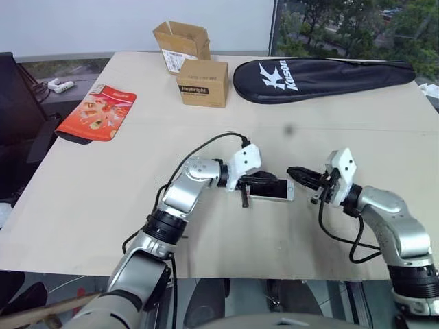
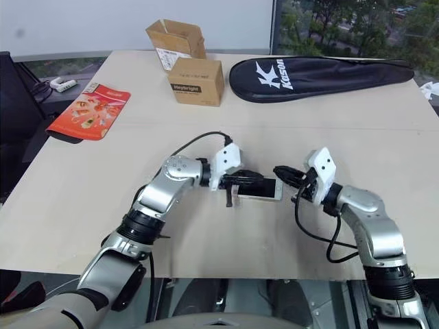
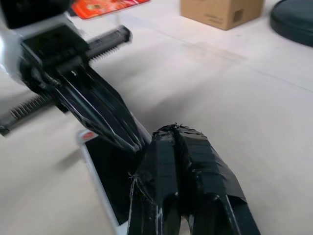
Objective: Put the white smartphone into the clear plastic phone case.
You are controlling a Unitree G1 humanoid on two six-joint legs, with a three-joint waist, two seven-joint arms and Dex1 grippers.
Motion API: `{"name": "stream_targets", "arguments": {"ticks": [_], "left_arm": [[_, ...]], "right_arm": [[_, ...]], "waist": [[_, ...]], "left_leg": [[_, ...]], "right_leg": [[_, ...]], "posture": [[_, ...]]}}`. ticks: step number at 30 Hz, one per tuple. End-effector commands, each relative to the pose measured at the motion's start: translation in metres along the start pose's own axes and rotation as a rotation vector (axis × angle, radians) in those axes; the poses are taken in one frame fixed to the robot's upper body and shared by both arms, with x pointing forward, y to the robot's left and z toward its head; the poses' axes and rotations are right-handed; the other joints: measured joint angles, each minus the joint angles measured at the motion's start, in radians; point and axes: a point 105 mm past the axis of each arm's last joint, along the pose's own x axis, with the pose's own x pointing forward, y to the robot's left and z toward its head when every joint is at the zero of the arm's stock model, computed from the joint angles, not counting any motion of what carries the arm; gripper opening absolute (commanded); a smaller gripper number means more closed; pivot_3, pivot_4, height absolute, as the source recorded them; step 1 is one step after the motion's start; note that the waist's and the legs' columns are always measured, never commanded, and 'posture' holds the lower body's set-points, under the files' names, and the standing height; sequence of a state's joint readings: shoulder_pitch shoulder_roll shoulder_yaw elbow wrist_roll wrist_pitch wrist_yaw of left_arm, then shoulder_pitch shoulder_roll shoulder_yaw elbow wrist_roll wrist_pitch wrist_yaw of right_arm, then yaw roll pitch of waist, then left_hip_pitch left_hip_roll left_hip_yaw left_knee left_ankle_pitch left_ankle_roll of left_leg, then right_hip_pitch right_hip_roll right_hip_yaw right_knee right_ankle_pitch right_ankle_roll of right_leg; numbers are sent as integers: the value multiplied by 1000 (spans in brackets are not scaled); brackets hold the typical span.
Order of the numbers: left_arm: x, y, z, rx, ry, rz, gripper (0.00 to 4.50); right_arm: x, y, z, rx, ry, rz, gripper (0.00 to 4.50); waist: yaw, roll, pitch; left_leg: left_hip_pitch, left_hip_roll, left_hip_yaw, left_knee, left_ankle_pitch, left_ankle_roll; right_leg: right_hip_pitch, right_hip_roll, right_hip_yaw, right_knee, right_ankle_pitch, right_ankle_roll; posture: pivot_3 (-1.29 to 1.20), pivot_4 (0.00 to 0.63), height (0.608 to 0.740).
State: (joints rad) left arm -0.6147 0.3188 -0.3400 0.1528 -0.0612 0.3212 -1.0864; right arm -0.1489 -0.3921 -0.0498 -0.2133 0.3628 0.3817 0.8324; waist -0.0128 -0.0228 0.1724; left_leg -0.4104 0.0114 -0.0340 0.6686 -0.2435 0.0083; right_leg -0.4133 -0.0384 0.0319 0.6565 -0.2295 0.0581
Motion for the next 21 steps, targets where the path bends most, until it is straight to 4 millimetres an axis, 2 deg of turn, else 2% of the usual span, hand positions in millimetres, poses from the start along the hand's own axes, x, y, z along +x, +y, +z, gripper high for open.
{"name": "stream_targets", "arguments": {"ticks": [1, 6, 9, 15, 19, 21], "left_arm": [[2, 1, -7, -5, 55, -2, 0], [2, 1, -20, -5, 128, -10, 0], [3, 1, -24, -7, 146, -12, 0], [2, 1, -27, -12, 158, -8, 0], [2, -1, -28, -12, 165, -12, 0], [2, -1, -29, -12, 168, -12, 0]], "right_arm": [[-4, -1, -22, 4, 8, 7, 22], [-9, -6, -62, 16, 163, 19, 22], [-16, -6, -88, -22, 332, 46, 22], [-15, -2, -100, -35, 460, 83, 22], [-23, 4, -121, -29, 619, 127, 22], [-26, 4, -126, -28, 660, 126, 22]], "waist": [[0, 0, 0], [-1, 1, -1], [-1, 1, -1], [0, -2, -15], [-1, -3, -20], [0, -2, -25]], "left_leg": [[0, 0, 0, 0, 0, 0], [4, 0, 1, 0, 0, 0], [16, 0, 1, -2, 0, 0], [22, 0, 0, -3, 0, 0], [31, 1, 1, -4, 0, 0], [31, 1, 0, -5, 0, 0]], "right_leg": [[0, 0, 0, 0, 0, 0], [3, 0, 1, 1, 0, 0], [13, 0, 1, -1, -1, 0], [21, 0, 0, -2, -5, -1], [29, 0, 1, -6, -6, 0], [30, 0, 0, -7, -6, 0]], "posture": [[0, 150, 740], [0, 150, 740], [0, 150, 740], [0, 150, 740], [0, 150, 740], [0, 150, 740]]}}
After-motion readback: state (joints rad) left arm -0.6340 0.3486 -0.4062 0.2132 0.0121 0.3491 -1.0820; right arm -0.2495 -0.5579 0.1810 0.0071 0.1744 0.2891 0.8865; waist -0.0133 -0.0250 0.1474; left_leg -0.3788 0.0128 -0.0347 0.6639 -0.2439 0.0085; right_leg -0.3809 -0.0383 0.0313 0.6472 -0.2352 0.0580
